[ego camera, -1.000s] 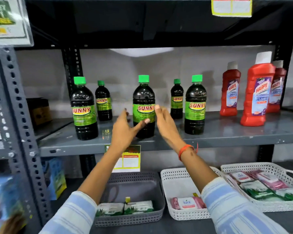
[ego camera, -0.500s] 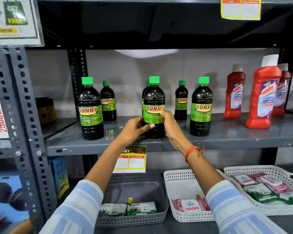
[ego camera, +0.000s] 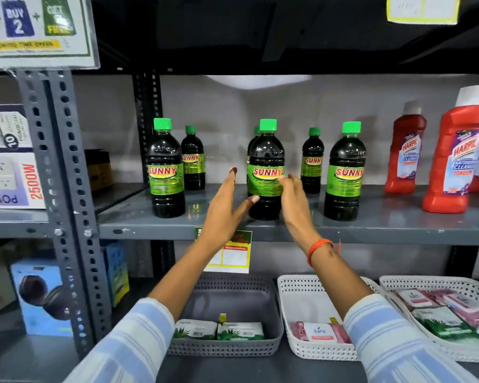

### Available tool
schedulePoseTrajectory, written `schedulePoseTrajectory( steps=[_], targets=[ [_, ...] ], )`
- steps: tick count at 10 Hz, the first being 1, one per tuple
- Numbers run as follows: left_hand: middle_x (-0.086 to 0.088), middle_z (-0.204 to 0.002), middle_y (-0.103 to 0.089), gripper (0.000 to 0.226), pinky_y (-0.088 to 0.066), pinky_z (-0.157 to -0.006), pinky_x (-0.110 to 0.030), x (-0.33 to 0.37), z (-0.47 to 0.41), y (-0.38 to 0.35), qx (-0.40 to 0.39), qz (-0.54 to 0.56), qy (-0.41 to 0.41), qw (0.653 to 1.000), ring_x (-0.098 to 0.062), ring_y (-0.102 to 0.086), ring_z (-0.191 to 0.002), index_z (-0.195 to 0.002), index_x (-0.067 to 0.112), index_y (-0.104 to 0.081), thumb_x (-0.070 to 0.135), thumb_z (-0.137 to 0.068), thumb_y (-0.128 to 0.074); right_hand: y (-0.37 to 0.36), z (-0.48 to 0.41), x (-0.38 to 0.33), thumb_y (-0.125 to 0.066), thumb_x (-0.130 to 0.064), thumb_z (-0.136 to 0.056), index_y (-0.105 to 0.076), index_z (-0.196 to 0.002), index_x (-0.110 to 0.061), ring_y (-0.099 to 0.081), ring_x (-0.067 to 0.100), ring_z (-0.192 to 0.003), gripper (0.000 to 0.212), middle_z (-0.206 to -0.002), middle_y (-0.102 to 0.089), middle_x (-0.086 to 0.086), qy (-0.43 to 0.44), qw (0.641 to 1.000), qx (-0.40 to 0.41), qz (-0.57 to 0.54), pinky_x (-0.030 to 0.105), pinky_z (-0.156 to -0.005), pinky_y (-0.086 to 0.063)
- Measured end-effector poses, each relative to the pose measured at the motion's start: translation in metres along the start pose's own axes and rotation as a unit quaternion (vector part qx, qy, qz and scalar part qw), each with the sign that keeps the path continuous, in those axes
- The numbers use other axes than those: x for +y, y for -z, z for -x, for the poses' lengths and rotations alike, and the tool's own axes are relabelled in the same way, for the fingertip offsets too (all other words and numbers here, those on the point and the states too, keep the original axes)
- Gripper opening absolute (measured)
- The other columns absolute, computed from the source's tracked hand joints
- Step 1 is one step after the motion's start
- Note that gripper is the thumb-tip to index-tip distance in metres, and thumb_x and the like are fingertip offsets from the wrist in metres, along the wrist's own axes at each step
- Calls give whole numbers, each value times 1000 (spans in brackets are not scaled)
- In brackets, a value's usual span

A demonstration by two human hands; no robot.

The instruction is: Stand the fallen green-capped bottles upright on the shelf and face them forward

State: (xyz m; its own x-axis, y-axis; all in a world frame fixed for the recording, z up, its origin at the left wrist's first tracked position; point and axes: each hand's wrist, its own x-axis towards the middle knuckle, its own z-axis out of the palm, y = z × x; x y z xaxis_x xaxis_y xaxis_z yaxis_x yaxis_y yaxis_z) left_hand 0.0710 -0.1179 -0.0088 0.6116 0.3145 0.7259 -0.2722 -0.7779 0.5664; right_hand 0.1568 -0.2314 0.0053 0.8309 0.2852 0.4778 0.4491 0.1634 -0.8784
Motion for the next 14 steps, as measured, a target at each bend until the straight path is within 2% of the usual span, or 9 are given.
schedulePoseTrajectory(
  steps=[1, 2, 3, 4, 6, 7, 12, 13, 14],
  targets=[
    [-10, -149, -35, 58, -26, -111, -29, -3, 18, 15, 110, -97, -82, 986, -17, -31, -136, -144, 4, -26, 25, -95, -51, -6, 12, 1, -39, -26, -100, -45, -136, -7, -50, 11, -116, 41, -129, -57, 7, 75, 991, 111, -31, 20, -96, -36],
    [-21, -145, -37, 58, -21, -114, -31, -17, 36, 50, 244, -240, -134, 930, -27, -32, -134, -141, -3, -26, 27, -96, -46, -24, 26, 0, -32, -22, -98, -47, -133, -1, -48, -1, -119, 44, -138, -52, 13, 214, 954, 205, -51, 12, -101, -36],
    [-23, -149, -30, 71, -18, -114, -33, -33, 39, 78, 252, -274, -87, 924, -29, -25, -136, -143, -4, -19, 33, -93, -53, -46, 31, -7, -32, -21, -96, -48, -130, 3, -44, 11, -128, 44, -138, -49, 13, 300, 926, 227, -24, 17, -109, -31],
    [-18, -144, -41, 83, -37, -102, -41, -61, 32, 111, 157, -187, 43, 969, -31, -38, -130, -143, 2, -24, 43, -83, -64, -98, 40, -23, -37, -23, -95, -50, -128, 1, -44, 22, -128, 42, -134, -50, 12, 337, 934, 115, 32, 27, -111, -31],
    [-9, -114, -66, 53, -46, -75, -32, -75, 17, 123, 83, -148, 55, 984, -26, -60, -103, -117, 11, -54, 39, -77, -73, -157, 38, -27, -31, -38, -101, -39, -136, -8, -44, 31, -130, 47, -139, -47, 17, 22, 991, -112, 67, 33, -101, -34],
    [-8, -109, -68, 52, -47, -73, -30, -75, 11, 126, 95, -139, 76, 983, -24, -62, -99, -112, 10, -58, 40, -74, -75, -159, 34, -32, -24, -43, -101, -39, -137, -9, -50, 32, -123, 51, -133, -54, 18, -18, 986, -142, 86, 33, -94, -36],
    [-5, -113, -66, 48, -38, -76, -21, -90, 0, 143, -5, -102, 70, 992, -12, -56, -96, -118, 10, -56, 36, -80, -71, -166, 21, -22, -25, -46, -100, -39, -139, -17, -42, 27, -133, 51, -145, -47, 11, 7, 968, -224, 116, 38, -108, -32],
    [-4, -113, -65, 52, -38, -75, -22, -88, 2, 142, 1, -94, 73, 993, -16, -58, -100, -119, 9, -55, 39, -79, -71, -165, 24, -22, -26, -46, -100, -40, -138, -16, -43, 27, -132, 50, -144, -48, 10, 6, 969, -219, 111, 37, -106, -33],
    [-12, -114, -64, 66, -44, -72, -31, -78, 9, 137, 55, -169, 117, 977, -28, -60, -102, -119, 1, -47, 45, -77, -71, -158, 28, -25, -28, -41, -101, -47, -128, -11, -53, 30, -118, 44, -127, -60, 14, 30, 979, -145, 141, 33, -89, -39]
  ],
)
